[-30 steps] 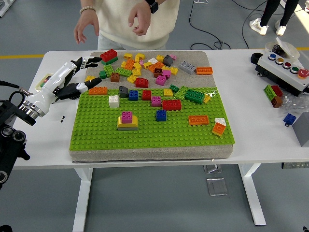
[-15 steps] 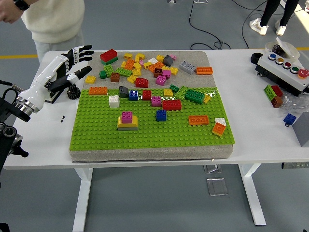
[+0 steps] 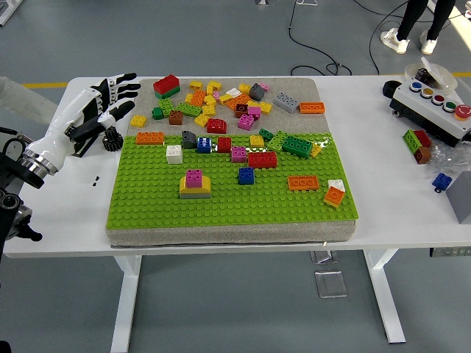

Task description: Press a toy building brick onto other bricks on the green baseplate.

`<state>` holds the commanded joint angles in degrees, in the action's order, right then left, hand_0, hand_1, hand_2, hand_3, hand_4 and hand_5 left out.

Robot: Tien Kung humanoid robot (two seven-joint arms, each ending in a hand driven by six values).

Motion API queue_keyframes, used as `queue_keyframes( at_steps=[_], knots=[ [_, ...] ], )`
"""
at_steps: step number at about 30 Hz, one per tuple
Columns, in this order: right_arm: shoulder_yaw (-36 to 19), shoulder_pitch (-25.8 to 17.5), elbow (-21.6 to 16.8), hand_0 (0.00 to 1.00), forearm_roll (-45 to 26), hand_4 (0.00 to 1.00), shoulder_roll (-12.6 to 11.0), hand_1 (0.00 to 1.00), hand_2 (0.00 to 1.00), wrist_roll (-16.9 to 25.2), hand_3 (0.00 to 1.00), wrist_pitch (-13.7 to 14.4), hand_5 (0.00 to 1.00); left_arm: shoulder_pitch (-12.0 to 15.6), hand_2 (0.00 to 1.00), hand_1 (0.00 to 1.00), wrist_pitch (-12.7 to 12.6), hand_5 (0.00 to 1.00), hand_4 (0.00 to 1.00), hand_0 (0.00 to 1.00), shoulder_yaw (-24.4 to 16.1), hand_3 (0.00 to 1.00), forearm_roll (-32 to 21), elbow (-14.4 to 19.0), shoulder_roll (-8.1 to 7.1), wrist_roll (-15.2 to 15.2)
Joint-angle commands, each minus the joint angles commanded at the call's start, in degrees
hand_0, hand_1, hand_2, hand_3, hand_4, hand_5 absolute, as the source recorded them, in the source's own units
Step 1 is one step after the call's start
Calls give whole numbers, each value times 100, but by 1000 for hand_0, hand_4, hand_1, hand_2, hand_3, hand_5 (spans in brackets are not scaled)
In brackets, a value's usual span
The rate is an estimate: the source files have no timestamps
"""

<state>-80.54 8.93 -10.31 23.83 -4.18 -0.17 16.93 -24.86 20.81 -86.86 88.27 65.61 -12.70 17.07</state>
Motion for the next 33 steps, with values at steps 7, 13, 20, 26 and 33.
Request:
queue_keyframes(
  at_steps=[7, 13, 20, 26, 33],
  knots=[
    [-7, -31, 0, 738, -9, 916, 25, 659, 708, -3, 596, -98, 499, -74, 835, 851, 18, 750, 998, 942, 36, 907, -69, -22, -14, -53],
    [-52, 27, 0, 739, 10, 915, 4, 658, 708, 17, 596, -98, 498, -154, 832, 849, 14, 759, 998, 942, 78, 904, -87, -36, -14, -58],
    [-106, 32, 0, 740, 57, 914, -27, 658, 708, -50, 596, -316, 497, -266, 828, 846, 2, 760, 998, 943, 106, 903, -67, 20, -2, -46],
    [-144, 57, 0, 740, 119, 914, -55, 658, 707, -96, 597, -458, 497, -306, 829, 847, -11, 766, 998, 945, 108, 900, -34, 60, -18, -24],
    [-191, 64, 0, 738, 213, 914, -76, 657, 707, -159, 597, -666, 498, -338, 828, 846, -28, 768, 998, 946, 66, 899, 4, 144, -42, 22]
  ],
)
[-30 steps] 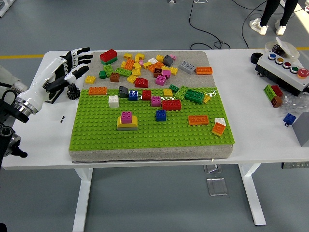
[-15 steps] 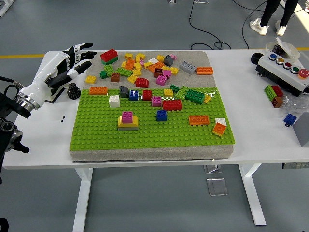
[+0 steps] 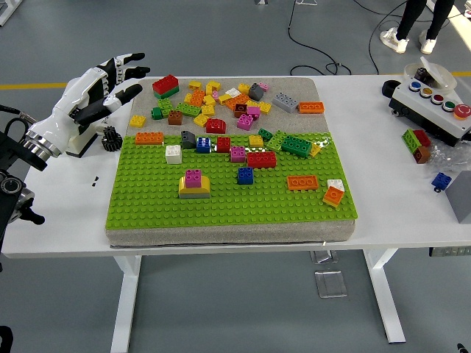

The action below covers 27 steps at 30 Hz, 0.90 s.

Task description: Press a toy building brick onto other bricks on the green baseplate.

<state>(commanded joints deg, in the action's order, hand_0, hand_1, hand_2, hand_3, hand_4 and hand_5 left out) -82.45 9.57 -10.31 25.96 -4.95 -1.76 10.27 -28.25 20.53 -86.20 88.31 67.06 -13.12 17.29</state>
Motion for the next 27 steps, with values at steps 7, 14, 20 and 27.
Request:
queue_keyframes(
  at_steps=[7, 14, 20, 27],
  knots=[
    [36, 10, 0, 739, 36, 914, 50, 657, 707, 41, 596, 30, 498, 8, 826, 846, -2, 771, 998, 950, -8, 897, -43, 68, -31, -6],
    [72, 45, 0, 740, 24, 913, 16, 658, 707, -25, 596, 106, 496, -85, 826, 845, 12, 773, 998, 951, -3, 895, -80, 21, -28, -32],
    [39, 27, 0, 738, -3, 913, -24, 657, 707, -65, 596, 132, 496, -169, 826, 844, 20, 773, 998, 951, 60, 894, -95, -98, -39, -23],
    [-9, 14, 0, 738, -44, 910, -21, 657, 708, 10, 595, 211, 494, -150, 826, 844, 23, 775, 998, 952, 72, 894, -100, -187, -42, -13]
  ],
)
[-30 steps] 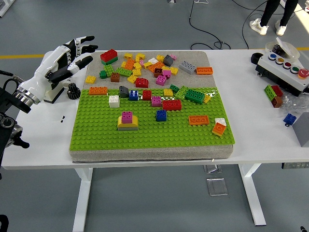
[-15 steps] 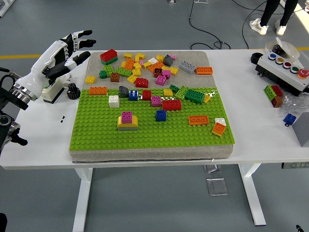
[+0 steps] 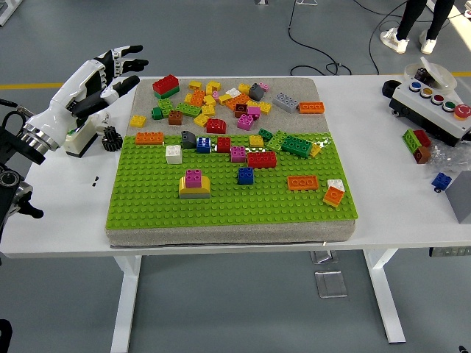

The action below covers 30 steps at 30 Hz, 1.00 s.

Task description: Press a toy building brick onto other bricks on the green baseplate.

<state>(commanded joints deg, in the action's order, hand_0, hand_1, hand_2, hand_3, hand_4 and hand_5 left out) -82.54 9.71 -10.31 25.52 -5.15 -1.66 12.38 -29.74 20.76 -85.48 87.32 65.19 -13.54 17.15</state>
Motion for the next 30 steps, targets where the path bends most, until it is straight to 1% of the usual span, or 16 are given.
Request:
queue_keyframes(
  at_steps=[6, 16, 30],
  knots=[
    [-5, -24, 0, 738, -5, 910, 17, 657, 707, 12, 597, 1, 494, -5, 825, 844, 3, 777, 998, 953, 16, 893, -3, -30, -3, 1],
    [12, -36, 0, 741, -35, 909, 45, 656, 707, 67, 594, 112, 493, 27, 826, 844, 11, 778, 998, 953, 65, 892, -30, -124, 34, -34],
    [72, -52, 0, 739, -68, 909, 59, 656, 707, 102, 593, 137, 493, 22, 825, 844, 19, 782, 998, 954, 122, 892, -29, -212, 49, -35]
  ],
)
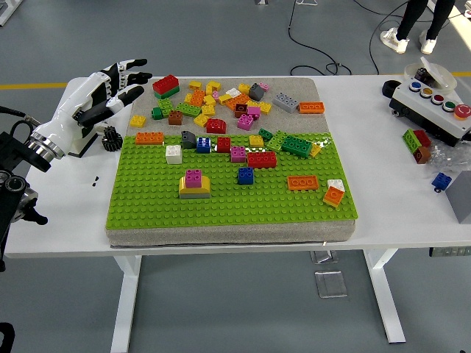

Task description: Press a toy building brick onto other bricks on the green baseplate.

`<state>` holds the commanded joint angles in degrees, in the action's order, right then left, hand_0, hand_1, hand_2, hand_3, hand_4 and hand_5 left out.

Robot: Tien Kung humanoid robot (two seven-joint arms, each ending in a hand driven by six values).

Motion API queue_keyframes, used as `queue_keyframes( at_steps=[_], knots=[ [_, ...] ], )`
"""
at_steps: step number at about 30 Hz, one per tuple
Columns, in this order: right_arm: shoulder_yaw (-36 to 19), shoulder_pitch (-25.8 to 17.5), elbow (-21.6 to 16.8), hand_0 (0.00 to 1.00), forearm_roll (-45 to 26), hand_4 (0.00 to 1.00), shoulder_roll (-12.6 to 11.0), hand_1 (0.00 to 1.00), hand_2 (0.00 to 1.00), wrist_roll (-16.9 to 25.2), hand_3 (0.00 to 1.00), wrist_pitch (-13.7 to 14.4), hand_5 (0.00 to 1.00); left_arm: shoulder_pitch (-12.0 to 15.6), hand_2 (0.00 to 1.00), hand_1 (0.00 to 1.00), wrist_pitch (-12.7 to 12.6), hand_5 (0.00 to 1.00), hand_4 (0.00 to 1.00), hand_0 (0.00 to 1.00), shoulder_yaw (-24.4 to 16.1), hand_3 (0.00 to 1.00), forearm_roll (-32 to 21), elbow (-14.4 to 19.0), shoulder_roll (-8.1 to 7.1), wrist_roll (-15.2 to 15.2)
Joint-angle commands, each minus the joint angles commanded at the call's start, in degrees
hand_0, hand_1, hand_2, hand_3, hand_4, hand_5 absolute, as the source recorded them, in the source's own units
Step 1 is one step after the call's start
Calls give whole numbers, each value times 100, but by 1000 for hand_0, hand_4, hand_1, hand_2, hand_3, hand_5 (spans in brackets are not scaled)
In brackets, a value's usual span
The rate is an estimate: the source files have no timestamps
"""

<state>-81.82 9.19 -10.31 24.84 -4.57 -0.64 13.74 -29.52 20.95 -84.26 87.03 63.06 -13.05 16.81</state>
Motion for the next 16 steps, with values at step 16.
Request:
queue_keyframes(
  at_steps=[16],
  knots=[
    [140, -11, 0, 740, 26, 909, 36, 656, 706, 14, 592, 38, 492, 29, 823, 843, -2, 787, 998, 954, 92, 889, 13, -48, -14, 20]
  ],
)
